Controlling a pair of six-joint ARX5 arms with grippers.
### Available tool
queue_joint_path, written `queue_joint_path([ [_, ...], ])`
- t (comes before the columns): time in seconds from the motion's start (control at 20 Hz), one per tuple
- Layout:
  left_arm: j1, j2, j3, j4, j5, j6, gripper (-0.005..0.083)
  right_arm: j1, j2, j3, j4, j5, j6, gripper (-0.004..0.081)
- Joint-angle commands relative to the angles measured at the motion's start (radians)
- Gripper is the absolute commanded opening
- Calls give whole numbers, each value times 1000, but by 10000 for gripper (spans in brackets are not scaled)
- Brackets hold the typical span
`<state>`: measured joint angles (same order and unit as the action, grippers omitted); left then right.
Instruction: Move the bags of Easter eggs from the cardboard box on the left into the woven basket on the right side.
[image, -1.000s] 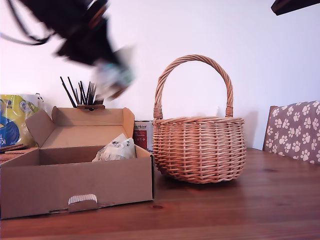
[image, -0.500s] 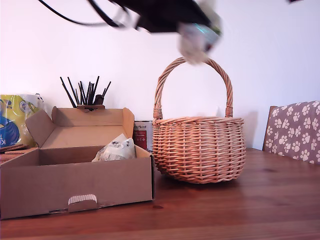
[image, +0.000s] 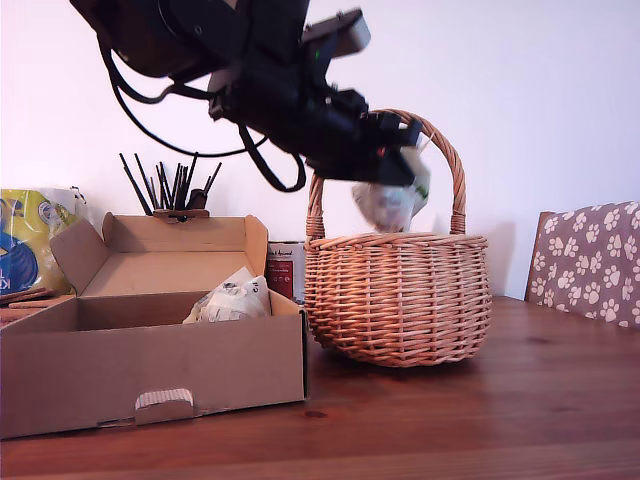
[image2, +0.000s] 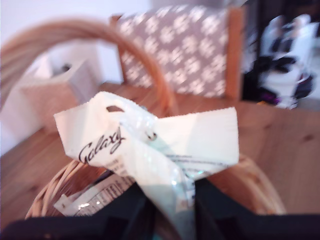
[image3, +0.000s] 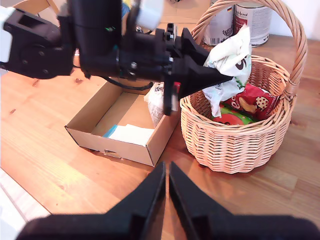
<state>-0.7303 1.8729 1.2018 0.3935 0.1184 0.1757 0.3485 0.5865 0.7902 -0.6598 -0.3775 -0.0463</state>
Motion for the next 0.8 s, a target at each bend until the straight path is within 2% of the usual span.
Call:
queue_joint_path([
  [0.0,0,18,-6,11,-25,8,173,2,-3,-14,4,2,5,-12],
  [0.05,0,18,-5,11,-26,8,308,2,-3,-14,4,2,5,-12],
  [0.1,0,18,-2,0,-24,9,508,2,-3,-14,3,2,5,-12],
  [0.15,0,18,3,-17,-26,8,671,2,-3,-14,3,0,5,-12],
  [0.2,-2,18,12,-49,-35,8,762,2,-3,-14,3,-6,5,-12],
  [0.45,-19,6,19,-86,-65,8,765,3,-3,-14,3,-7,5,-12],
  [0.65,-26,-43,20,-191,-76,4,757,3,-3,-14,4,-6,5,-12],
  [0.75,-26,-79,20,-238,-79,4,667,3,-3,-14,4,-6,5,-12],
])
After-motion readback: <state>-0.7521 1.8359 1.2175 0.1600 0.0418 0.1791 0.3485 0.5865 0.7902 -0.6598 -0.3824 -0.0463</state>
